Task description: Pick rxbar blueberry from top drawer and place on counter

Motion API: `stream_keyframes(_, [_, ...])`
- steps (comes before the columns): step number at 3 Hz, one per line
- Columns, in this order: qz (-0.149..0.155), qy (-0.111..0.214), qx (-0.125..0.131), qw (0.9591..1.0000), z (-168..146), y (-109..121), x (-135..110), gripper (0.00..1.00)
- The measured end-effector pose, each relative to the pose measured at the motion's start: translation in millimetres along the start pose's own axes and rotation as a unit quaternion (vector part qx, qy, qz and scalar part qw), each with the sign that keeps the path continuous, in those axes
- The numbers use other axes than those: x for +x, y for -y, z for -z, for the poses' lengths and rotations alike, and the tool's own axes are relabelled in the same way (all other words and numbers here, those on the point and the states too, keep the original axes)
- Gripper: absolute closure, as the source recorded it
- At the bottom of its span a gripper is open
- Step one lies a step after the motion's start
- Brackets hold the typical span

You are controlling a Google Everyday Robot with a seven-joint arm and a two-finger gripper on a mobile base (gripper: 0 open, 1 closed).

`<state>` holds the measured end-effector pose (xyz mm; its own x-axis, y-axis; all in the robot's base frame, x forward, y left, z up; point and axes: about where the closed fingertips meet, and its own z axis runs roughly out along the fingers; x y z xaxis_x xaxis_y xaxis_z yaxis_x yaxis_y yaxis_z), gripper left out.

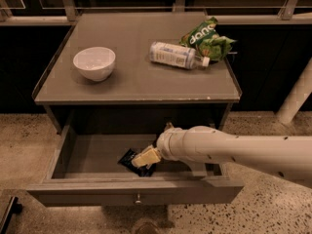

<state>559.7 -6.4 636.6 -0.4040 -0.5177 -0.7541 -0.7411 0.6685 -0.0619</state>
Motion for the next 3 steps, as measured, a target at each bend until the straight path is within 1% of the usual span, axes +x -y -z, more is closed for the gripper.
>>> stream_keyframes(1, [0.004,0.003,-0.004,1.0,-10,-2,-2,0.0])
stream_keyframes(2, [0.015,0.002,-0.035,0.9993,-25,-21,-7,0.0])
stream_keyframes(3, [0.029,-0.001,-0.073,0.9969,-40,-49,-12,0.0])
